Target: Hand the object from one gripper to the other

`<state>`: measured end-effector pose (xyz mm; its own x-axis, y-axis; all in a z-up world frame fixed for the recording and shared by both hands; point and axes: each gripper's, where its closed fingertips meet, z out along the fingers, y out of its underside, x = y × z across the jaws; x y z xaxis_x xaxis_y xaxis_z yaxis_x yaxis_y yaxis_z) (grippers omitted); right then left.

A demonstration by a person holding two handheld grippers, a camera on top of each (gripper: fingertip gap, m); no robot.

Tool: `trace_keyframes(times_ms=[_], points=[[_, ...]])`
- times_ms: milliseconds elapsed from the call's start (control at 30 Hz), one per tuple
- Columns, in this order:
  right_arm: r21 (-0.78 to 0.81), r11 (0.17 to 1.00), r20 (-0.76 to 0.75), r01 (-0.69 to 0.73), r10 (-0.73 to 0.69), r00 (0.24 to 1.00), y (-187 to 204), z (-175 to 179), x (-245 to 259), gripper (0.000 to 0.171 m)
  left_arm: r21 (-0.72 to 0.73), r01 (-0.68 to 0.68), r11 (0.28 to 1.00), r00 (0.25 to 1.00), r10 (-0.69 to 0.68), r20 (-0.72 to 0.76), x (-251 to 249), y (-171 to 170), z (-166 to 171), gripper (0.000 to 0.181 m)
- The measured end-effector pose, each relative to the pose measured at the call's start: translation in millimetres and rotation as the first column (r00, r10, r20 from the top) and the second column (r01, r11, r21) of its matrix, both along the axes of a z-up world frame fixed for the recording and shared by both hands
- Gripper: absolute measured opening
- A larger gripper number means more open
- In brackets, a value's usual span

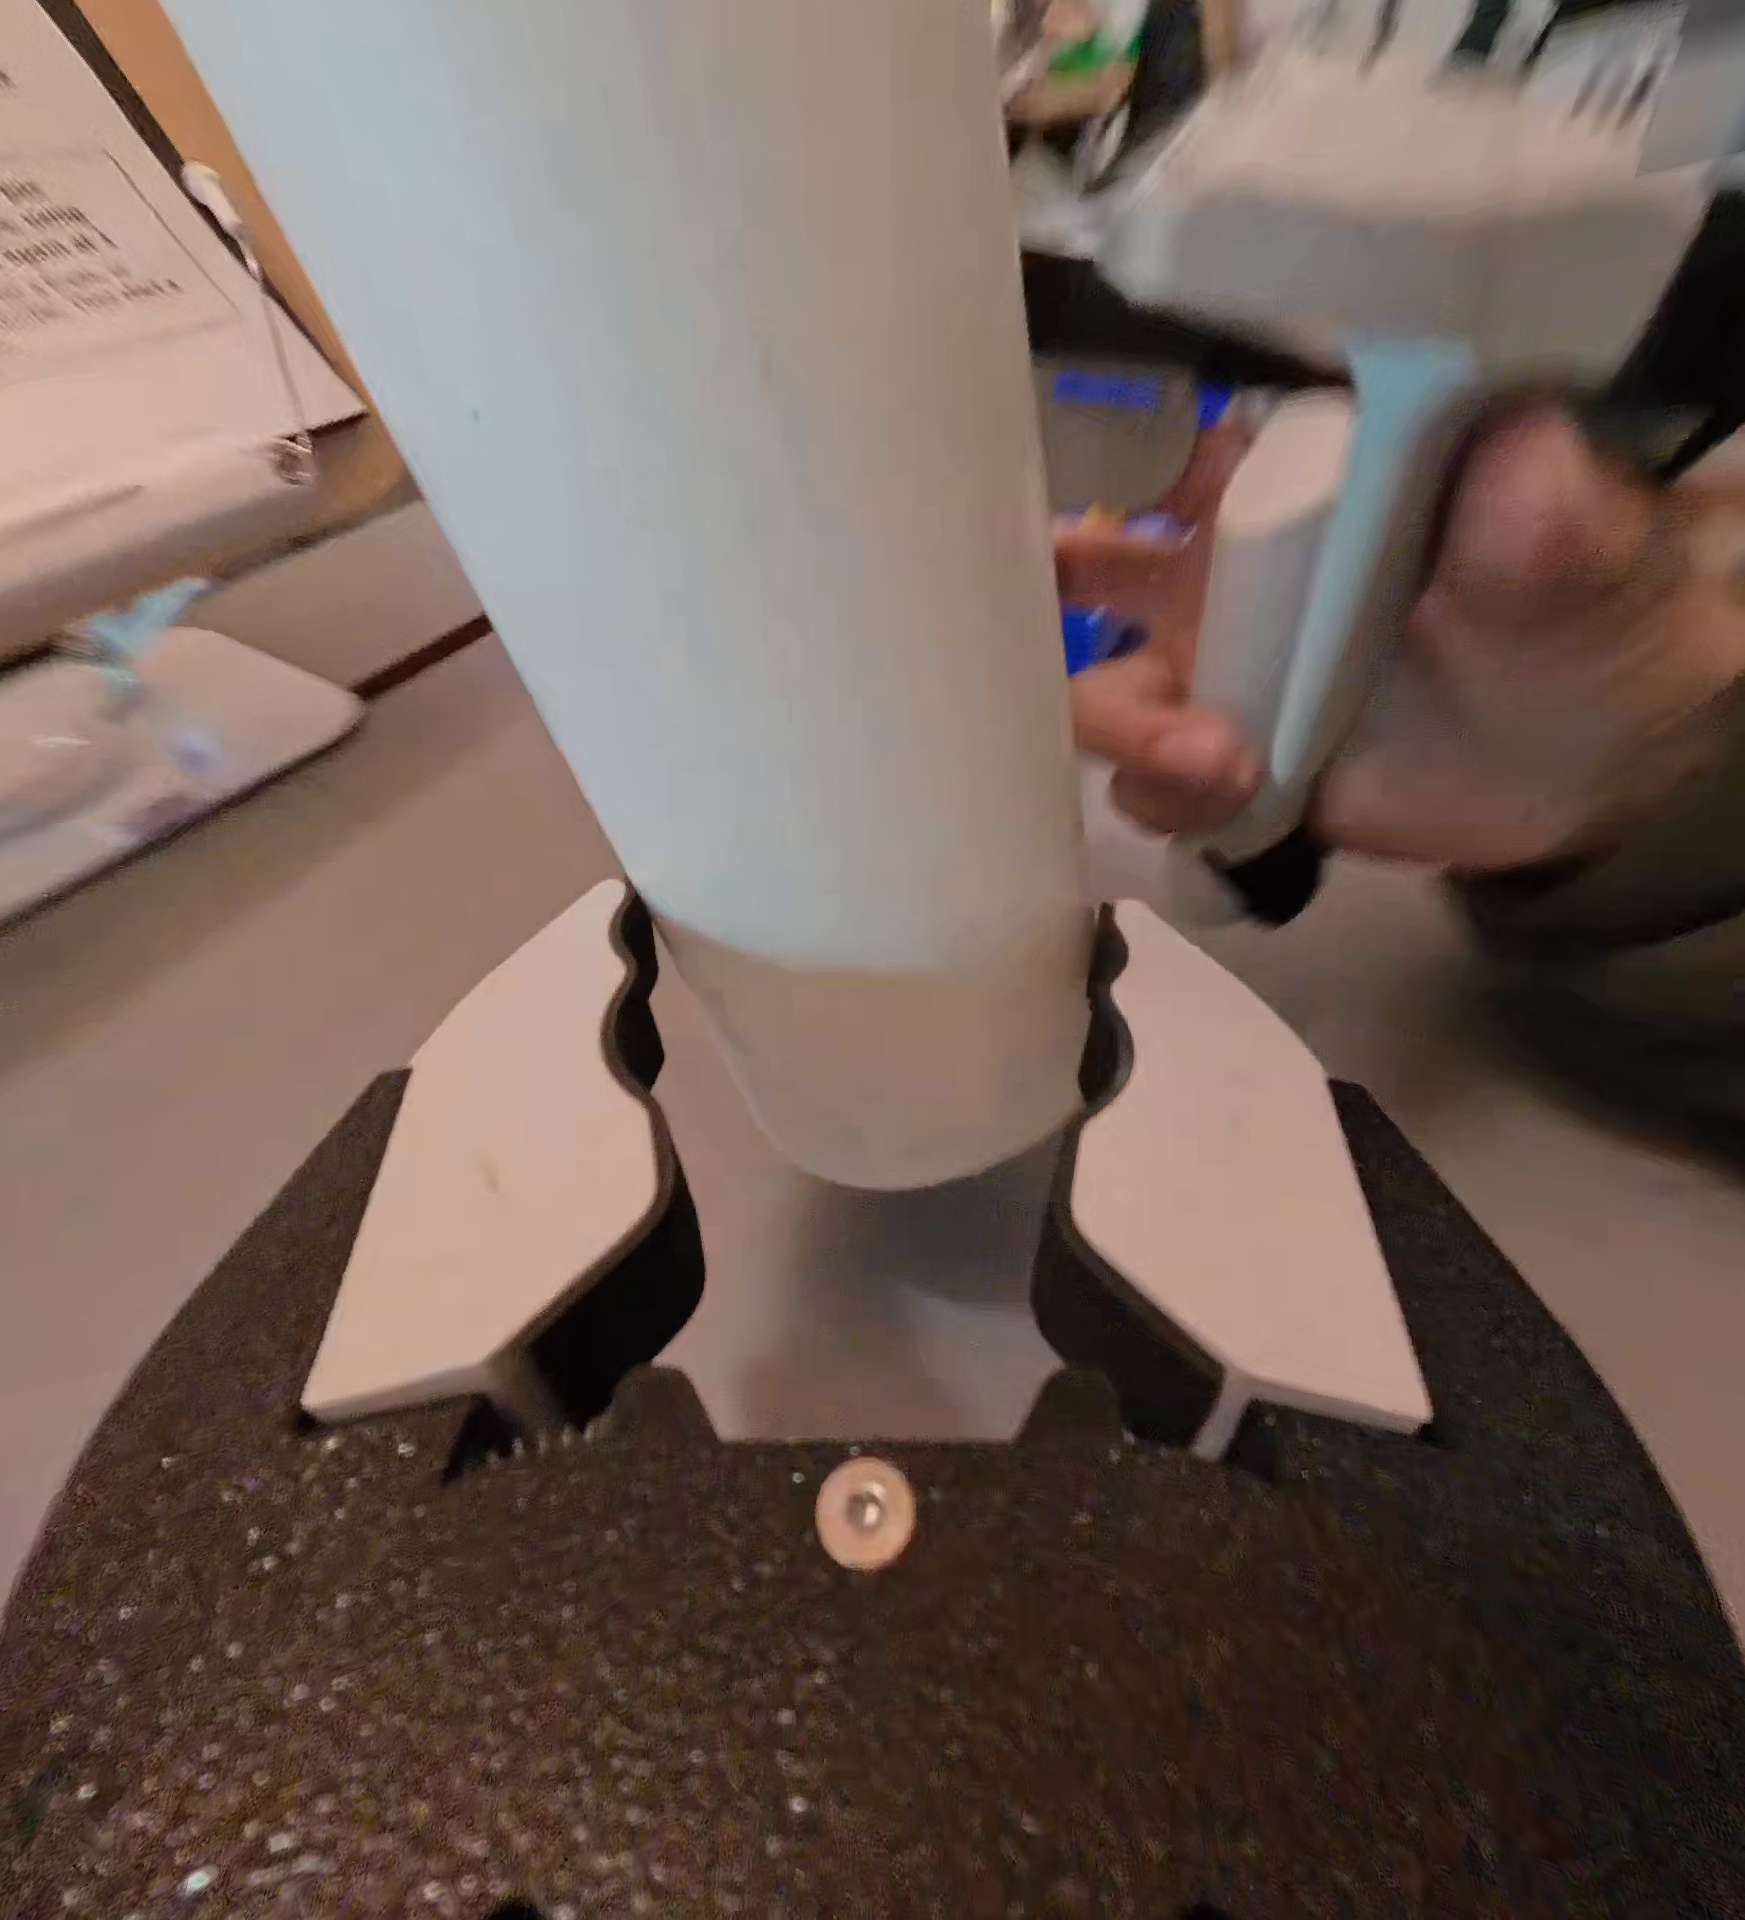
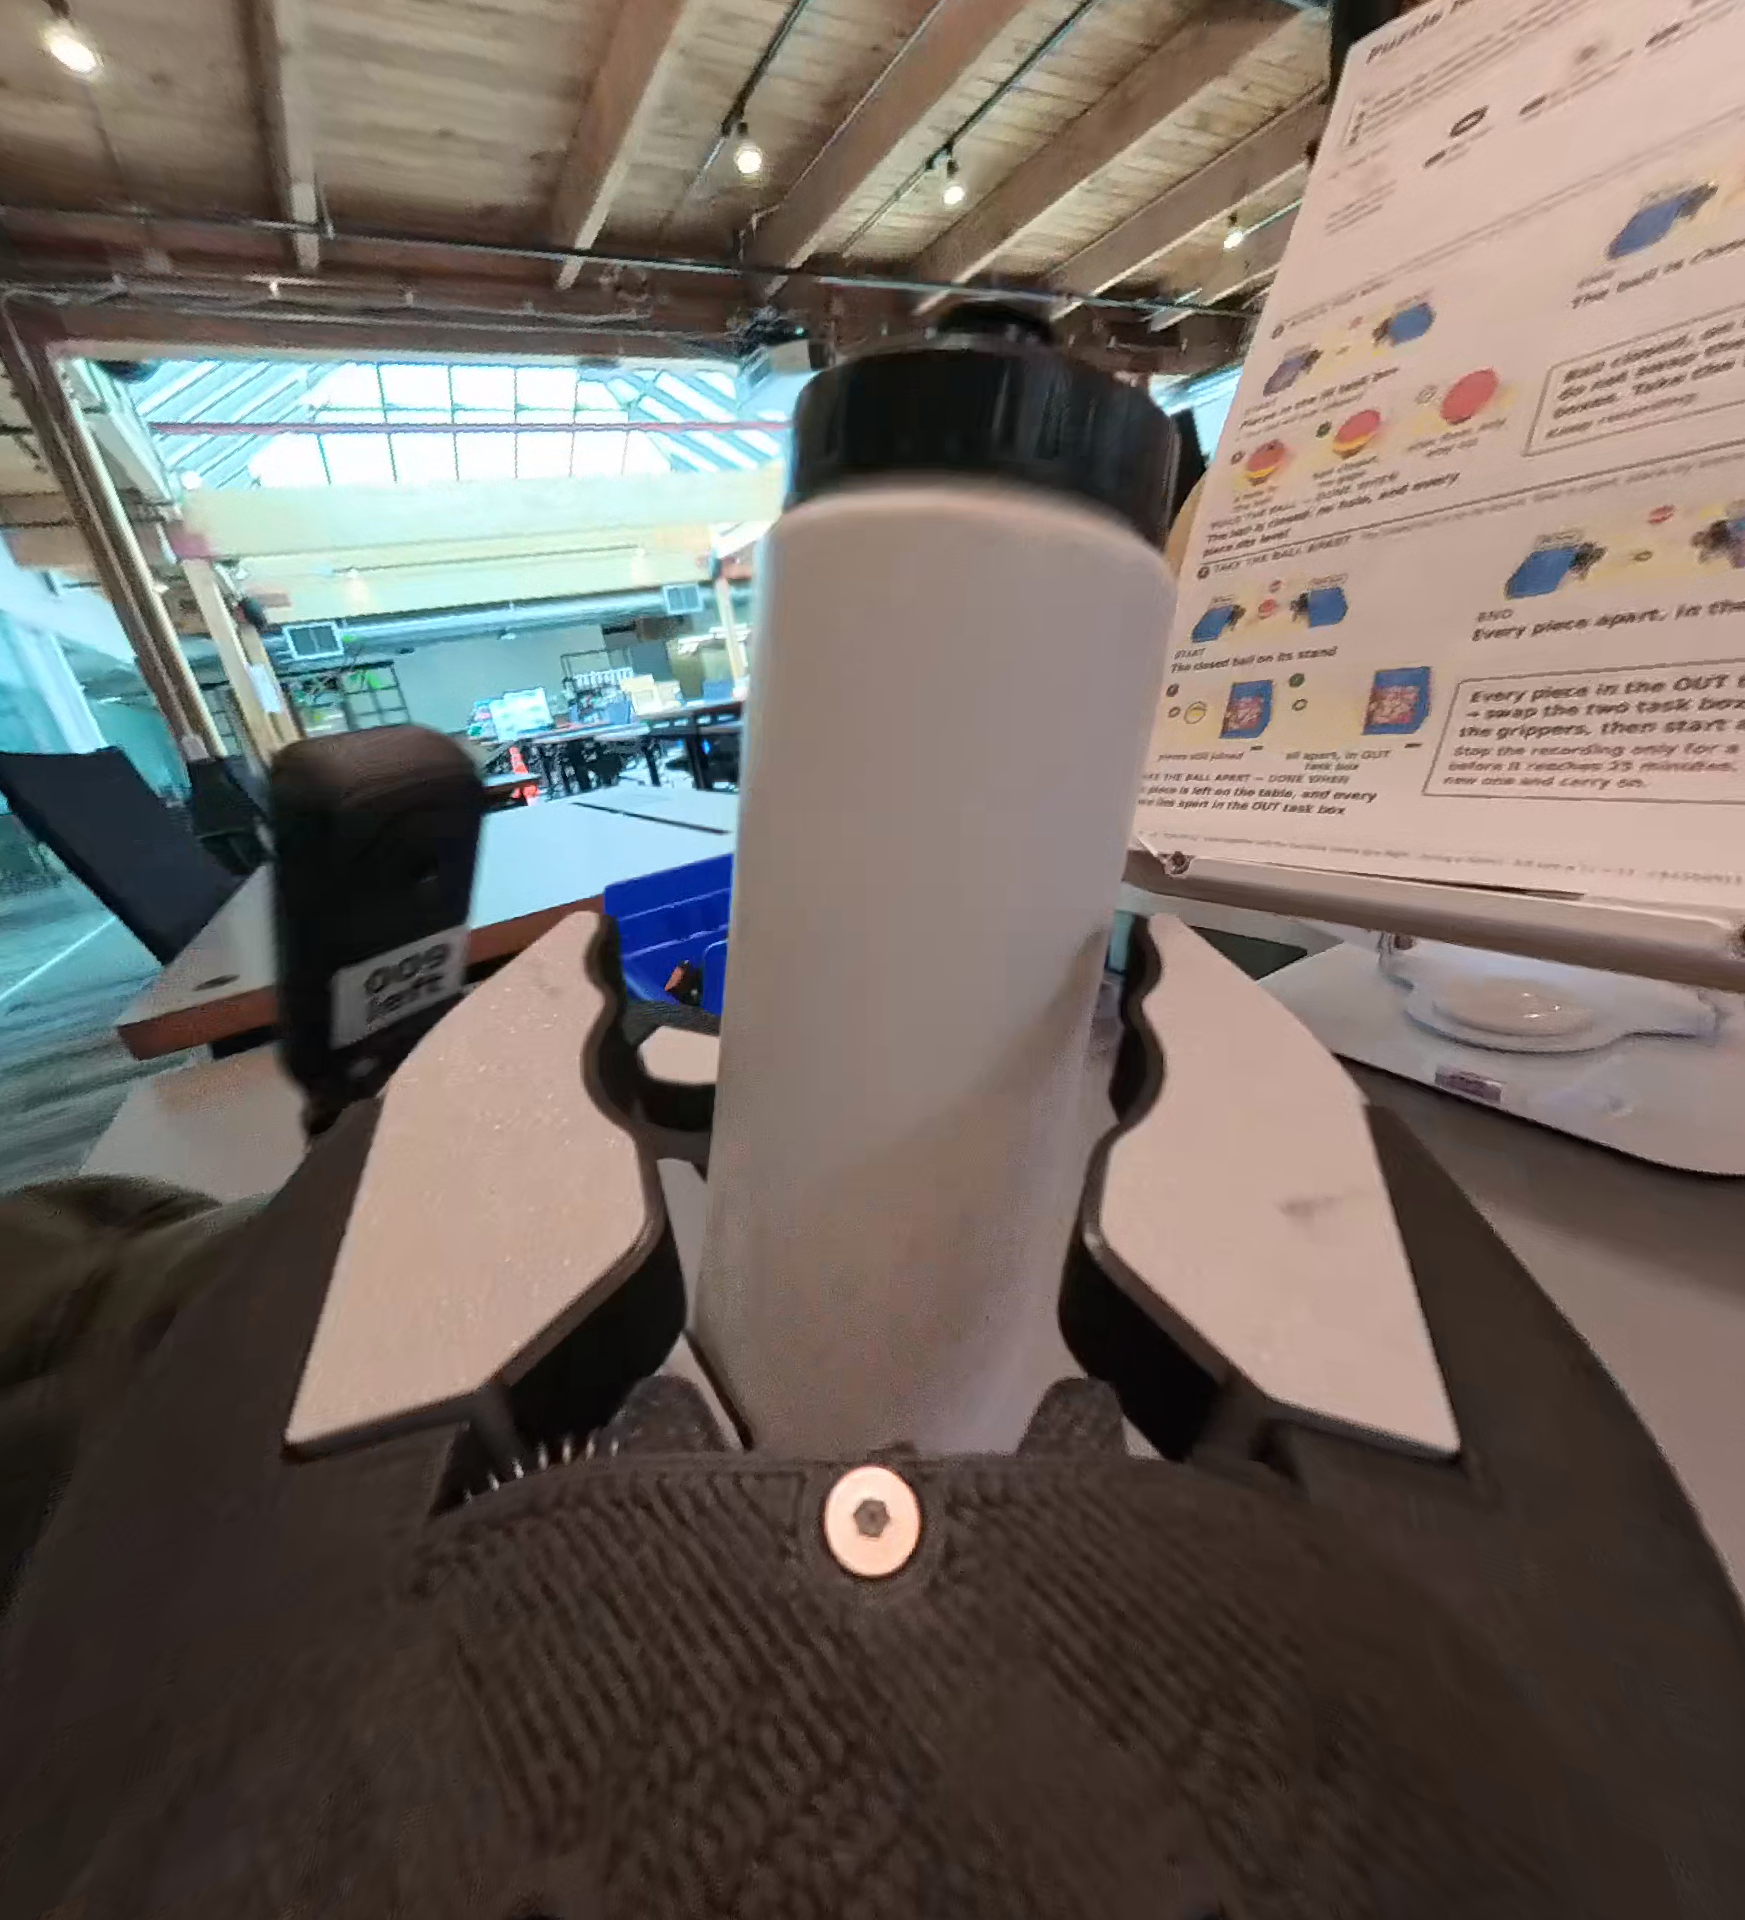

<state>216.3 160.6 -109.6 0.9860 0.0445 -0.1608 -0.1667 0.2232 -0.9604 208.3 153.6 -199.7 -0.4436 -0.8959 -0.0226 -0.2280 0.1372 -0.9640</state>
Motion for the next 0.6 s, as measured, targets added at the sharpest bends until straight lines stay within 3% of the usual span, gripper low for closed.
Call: trace_keyframes(times_ms=[100, 200, 300, 367, 500, 600], points=[[0.009, 0.998, -0.054, -0.062, 0.063, 0.997, 1, -1, -3, 0.097, -0.309, 0.144, 0.94, 0.99, -0.137, 0.045, -10, 0, 21, 0.079], [0.034, 0.994, -0.141, -0.108, 0.112, 0.984, -1, -1, -1, 0.1, -0.443, 0.307, 0.842, 0.952, -0.278, 0.129, -24, 2, 36, 0.079], [0.022, 0.974, -0.218, -0.224, 0.223, 0.95, -1, -6, -9, 0.099, -0.468, 0.465, 0.751, 0.883, -0.435, 0.179, -44, -2, 41, 0.079], [0.041, 0.951, -0.255, -0.305, 0.305, 0.917, -3, -5, -19, 0.097, -0.429, 0.53, 0.732, 0.842, -0.517, 0.157, -56, -6, 35, 0.079], [0.096, 0.837, -0.305, -0.538, 0.539, 0.785, -9, 1, -53, 0.085, -0.377, 0.626, 0.682, 0.759, -0.644, 0.097, -76, -18, 25, 0.079], [0.122, 0.817, -0.261, -0.564, 0.575, 0.776, -12, 6, -62, 0.078, -0.381, 0.67, 0.637, 0.709, -0.702, 0.074, -87, -25, 23, 0.079]])
